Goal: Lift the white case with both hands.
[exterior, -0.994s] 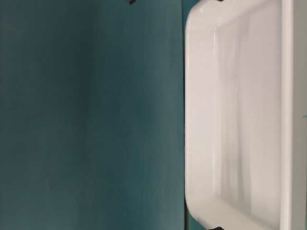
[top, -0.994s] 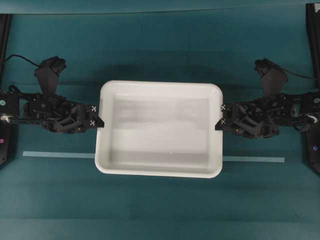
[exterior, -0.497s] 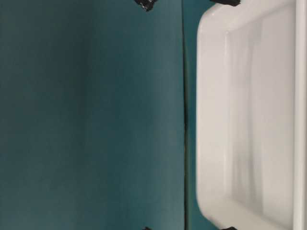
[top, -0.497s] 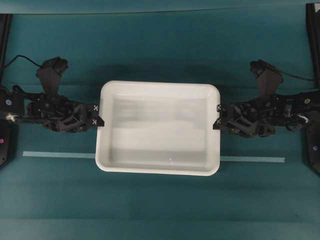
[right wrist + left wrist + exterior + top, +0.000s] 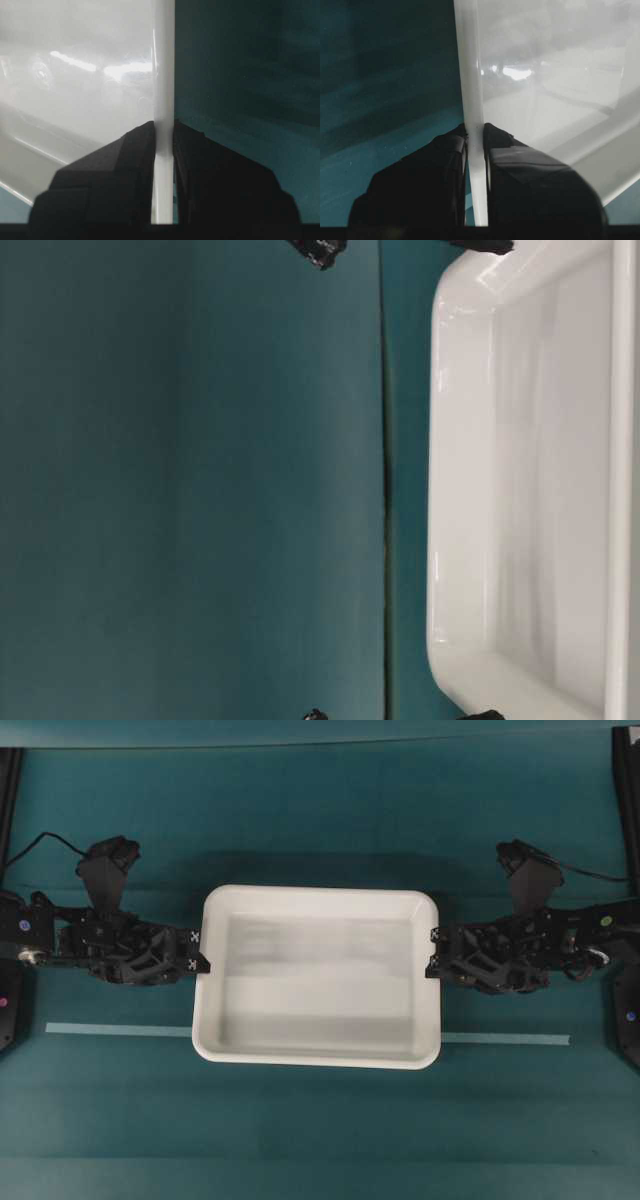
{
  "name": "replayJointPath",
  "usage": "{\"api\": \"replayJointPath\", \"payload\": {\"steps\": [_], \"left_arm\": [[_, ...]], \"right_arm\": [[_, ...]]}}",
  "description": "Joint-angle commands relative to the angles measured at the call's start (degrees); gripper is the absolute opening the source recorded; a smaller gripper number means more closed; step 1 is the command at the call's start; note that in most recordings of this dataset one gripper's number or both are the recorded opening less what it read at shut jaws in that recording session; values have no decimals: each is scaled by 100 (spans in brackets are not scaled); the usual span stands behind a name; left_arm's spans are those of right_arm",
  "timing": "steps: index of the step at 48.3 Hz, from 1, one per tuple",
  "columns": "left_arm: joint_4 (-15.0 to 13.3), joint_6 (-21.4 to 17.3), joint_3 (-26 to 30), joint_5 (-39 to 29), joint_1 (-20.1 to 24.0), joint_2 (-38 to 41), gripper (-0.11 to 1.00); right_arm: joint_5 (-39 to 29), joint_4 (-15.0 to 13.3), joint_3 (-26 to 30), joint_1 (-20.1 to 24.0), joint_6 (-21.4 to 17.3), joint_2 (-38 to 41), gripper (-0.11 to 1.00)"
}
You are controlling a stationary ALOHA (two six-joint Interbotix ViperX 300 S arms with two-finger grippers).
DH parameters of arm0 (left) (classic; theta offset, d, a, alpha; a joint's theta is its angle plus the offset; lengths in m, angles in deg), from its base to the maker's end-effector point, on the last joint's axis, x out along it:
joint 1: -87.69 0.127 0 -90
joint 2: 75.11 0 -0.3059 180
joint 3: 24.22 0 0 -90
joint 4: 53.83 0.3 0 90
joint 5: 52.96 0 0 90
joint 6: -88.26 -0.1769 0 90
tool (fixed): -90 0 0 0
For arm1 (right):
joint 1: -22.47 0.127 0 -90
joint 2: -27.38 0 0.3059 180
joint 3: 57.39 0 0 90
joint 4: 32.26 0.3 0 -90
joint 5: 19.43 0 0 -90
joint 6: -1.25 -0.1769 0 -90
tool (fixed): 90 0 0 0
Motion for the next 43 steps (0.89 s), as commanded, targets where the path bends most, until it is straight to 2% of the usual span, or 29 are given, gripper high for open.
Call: {"api": "replayJointPath", "payload": {"steps": [1, 30, 35, 39, 43], "left_arm": [[18, -18, -123, -97, 53, 281, 3], [35, 132, -26, -79, 44, 272, 4], [35, 149, -26, -35, 53, 264, 4], [35, 149, -18, -9, 44, 264, 8], [35, 149, -18, 18, 44, 246, 19]], "right_arm": [[-79, 0, -62, -79, 0, 185, 10], [-88, -9, -53, -141, 0, 220, 11], [-70, -9, -53, -149, 0, 220, 19], [-70, -9, -53, -141, 9, 202, 37], [-70, -9, -44, -123, 0, 176, 53]]}}
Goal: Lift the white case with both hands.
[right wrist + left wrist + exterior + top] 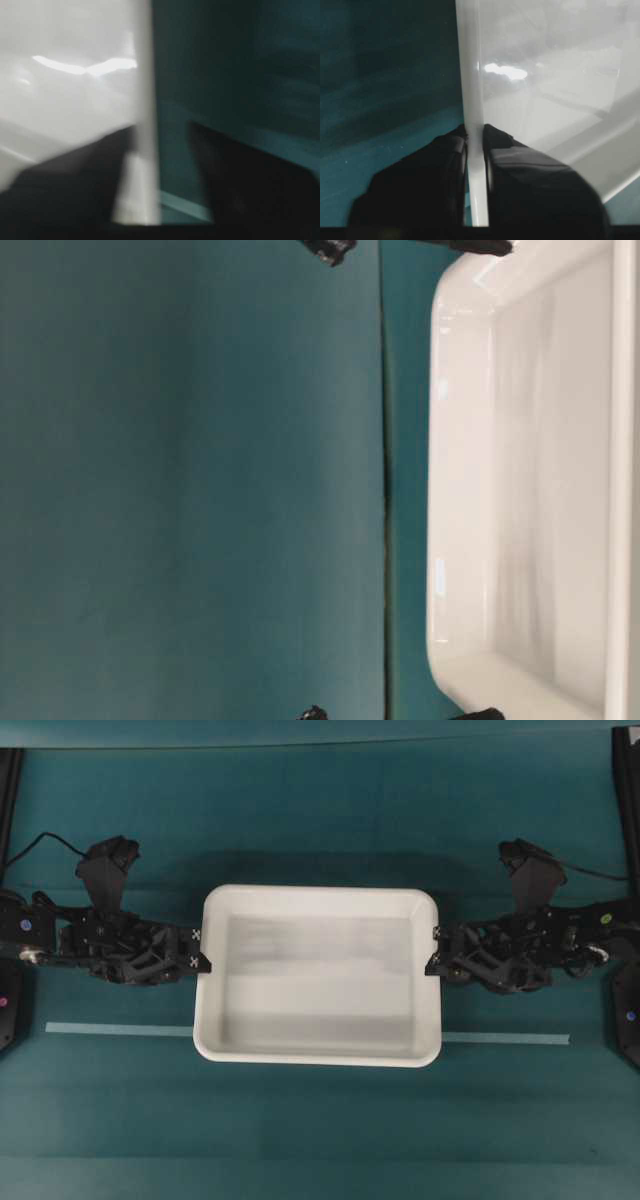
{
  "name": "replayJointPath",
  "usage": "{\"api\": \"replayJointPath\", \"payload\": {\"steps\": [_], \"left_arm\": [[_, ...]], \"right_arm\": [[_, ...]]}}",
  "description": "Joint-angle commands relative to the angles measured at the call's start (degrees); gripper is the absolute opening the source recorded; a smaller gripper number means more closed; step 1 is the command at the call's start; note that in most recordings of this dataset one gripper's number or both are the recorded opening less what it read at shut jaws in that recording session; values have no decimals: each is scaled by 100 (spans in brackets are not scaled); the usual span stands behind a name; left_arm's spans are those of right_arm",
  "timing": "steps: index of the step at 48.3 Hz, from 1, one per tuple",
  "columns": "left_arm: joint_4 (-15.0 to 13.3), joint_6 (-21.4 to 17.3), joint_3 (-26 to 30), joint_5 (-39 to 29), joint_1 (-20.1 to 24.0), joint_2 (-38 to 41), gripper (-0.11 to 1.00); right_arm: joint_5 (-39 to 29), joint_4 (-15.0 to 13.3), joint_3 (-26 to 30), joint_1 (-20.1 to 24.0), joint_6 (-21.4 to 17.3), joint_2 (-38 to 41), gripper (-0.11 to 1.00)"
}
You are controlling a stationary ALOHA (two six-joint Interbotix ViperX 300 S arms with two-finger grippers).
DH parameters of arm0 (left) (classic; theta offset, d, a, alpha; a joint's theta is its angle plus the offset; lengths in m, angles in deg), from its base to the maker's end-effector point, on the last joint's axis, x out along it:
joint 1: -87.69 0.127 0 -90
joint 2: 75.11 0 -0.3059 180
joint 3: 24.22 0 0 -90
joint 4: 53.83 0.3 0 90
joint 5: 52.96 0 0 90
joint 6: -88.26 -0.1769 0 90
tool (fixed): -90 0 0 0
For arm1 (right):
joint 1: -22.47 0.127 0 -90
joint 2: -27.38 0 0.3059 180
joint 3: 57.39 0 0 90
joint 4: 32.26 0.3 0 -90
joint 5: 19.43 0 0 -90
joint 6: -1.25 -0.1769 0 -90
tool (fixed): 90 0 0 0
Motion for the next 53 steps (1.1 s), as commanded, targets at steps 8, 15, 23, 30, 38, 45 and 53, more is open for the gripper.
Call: {"api": "replayJointPath", "payload": {"steps": [8, 15, 23, 30, 38, 45, 53], "left_arm": [[18, -9, -18, -9, 35, 114, 61], [18, -26, 0, 0, 35, 44, 94], [18, -44, 0, 62, 35, -44, 93], [35, -53, -9, 62, 35, -79, 93], [35, -141, 0, 26, -53, -519, 93], [35, -211, -88, -202, -114, -1318, 93], [35, -343, -141, -940, -114, -2197, 93]], "right_arm": [[-35, -35, 35, -44, 9, 18, 76], [-62, -35, 35, -44, 9, -105, 79], [-158, -35, 35, -44, 9, -220, 79], [-255, -35, 53, -44, 0, -237, 79], [-308, -35, 158, -44, 9, -589, 79], [-448, -44, 132, -70, 18, -1160, 79], [-835, -70, 44, -88, 18, -1811, 79]]}}
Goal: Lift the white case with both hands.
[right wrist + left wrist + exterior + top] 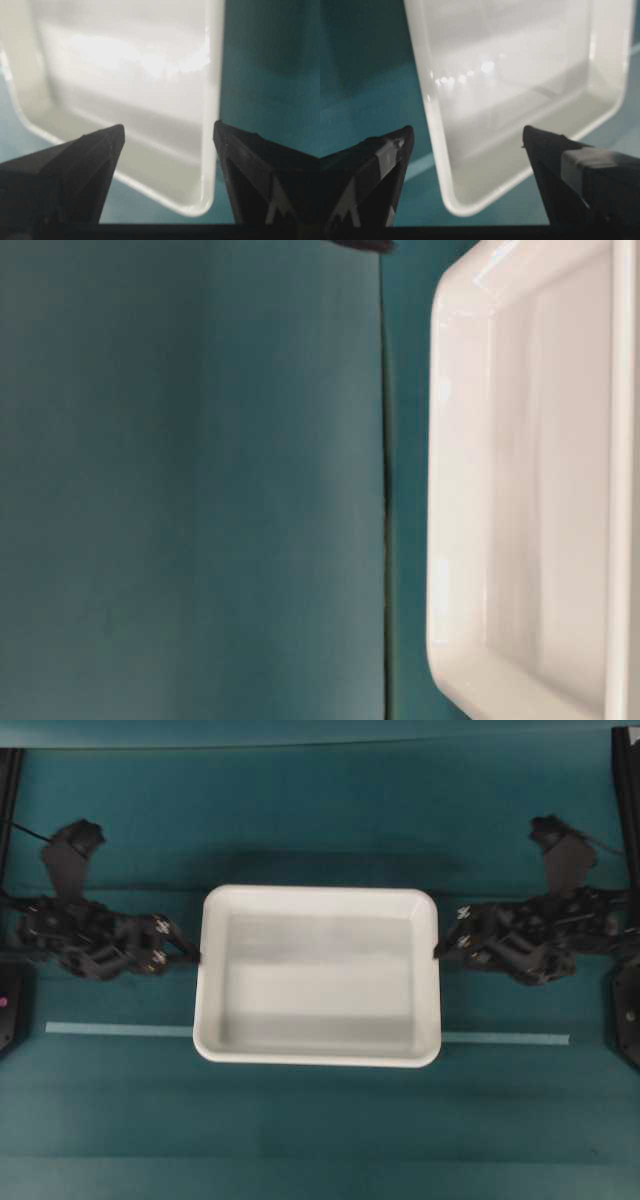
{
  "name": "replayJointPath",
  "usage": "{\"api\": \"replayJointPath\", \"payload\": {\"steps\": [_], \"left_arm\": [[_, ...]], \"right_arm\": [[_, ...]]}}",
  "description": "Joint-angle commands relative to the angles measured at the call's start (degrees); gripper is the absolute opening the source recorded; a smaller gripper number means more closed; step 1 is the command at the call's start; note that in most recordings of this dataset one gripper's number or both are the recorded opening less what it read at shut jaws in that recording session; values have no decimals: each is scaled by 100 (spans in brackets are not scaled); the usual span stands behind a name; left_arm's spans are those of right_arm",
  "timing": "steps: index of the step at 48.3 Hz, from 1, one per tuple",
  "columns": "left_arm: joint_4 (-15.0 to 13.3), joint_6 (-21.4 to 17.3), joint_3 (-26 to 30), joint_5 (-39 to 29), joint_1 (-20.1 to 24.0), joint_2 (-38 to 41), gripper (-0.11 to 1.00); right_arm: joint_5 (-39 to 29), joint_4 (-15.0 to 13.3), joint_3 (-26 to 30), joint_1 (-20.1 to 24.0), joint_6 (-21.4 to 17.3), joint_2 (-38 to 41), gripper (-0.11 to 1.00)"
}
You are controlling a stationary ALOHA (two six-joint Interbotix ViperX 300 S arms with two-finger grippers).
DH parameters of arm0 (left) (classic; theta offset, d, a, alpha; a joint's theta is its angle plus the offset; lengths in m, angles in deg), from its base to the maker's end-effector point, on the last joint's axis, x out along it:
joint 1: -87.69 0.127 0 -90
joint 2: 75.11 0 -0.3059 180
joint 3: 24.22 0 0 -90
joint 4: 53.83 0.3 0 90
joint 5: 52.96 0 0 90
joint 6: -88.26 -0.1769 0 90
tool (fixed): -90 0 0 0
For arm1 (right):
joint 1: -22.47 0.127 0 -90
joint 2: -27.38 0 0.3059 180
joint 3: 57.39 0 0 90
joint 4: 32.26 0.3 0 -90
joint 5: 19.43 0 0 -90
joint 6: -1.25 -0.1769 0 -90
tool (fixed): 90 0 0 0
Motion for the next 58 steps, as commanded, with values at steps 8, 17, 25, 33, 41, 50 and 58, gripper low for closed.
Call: {"api": "replayJointPath", "payload": {"steps": [8, 17, 25, 33, 41, 50, 58], "left_arm": [[26, -79, 0, -914, -9, -1090, 93], [26, -97, -70, -1204, -9, -1872, 93], [35, -352, -26, -1187, -9, -2312, 93], [44, -1292, 220, -1169, -9, -2663, 93], [44, -2373, 554, -1169, -53, -2900, 93], [35, -3577, 800, -1107, -290, -3059, 93], [44, -4702, 861, -809, -554, -3252, 93]], "right_arm": [[-413, -44, 18, -26, 9, -677, 79], [-457, -176, -9, -35, 18, -1239, 79], [-439, -694, 9, -9, 18, -1705, 79], [-422, -1485, 26, 193, 264, -2224, 79], [-299, -1986, 79, 492, 932, -2786, 79], [-97, -2232, 202, 870, 2083, -3270, 79], [149, -2250, 325, 1178, 3357, -3586, 79]]}}
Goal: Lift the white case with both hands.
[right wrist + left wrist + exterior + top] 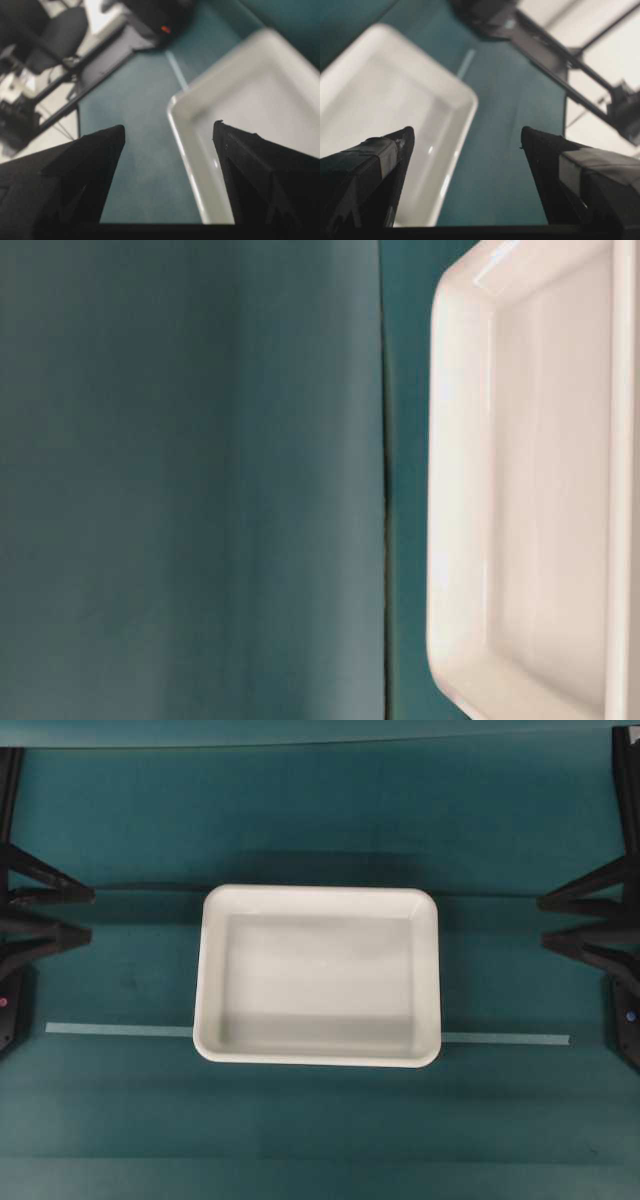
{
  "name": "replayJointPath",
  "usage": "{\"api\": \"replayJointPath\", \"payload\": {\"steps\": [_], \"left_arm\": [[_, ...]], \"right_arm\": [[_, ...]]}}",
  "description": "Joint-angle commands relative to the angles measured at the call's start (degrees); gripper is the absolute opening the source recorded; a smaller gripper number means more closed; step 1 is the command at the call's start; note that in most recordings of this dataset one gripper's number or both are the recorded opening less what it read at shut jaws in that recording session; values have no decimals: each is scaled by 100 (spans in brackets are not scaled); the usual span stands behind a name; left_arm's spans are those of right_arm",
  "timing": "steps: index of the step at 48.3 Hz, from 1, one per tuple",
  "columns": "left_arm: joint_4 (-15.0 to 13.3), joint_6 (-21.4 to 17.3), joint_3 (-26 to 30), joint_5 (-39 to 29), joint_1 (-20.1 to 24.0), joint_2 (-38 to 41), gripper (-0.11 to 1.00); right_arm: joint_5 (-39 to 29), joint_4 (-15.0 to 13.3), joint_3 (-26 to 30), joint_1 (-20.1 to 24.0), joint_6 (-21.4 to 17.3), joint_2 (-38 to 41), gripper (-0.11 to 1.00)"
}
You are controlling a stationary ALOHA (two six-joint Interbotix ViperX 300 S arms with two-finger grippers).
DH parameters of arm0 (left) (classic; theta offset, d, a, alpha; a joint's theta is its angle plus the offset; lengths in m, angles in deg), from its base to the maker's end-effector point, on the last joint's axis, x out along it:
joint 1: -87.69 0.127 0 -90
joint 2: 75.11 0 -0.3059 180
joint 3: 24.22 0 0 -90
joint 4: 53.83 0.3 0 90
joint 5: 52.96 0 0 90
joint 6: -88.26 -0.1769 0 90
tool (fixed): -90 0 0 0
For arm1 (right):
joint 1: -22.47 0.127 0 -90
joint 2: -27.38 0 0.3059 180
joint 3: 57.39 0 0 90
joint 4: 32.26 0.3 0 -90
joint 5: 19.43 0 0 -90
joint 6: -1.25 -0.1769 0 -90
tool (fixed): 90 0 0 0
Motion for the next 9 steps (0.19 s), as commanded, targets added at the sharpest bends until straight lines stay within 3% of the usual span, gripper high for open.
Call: {"api": "replayJointPath", "payload": {"steps": [1, 9], "left_arm": [[18, -404, 202, 185, -105, -9, 93], [18, -1239, 272, 237, -220, -290, 92]], "right_arm": [[185, -26, 176, 123, 483, -44, 79], [211, -26, 299, 185, 1397, -281, 79]]}}
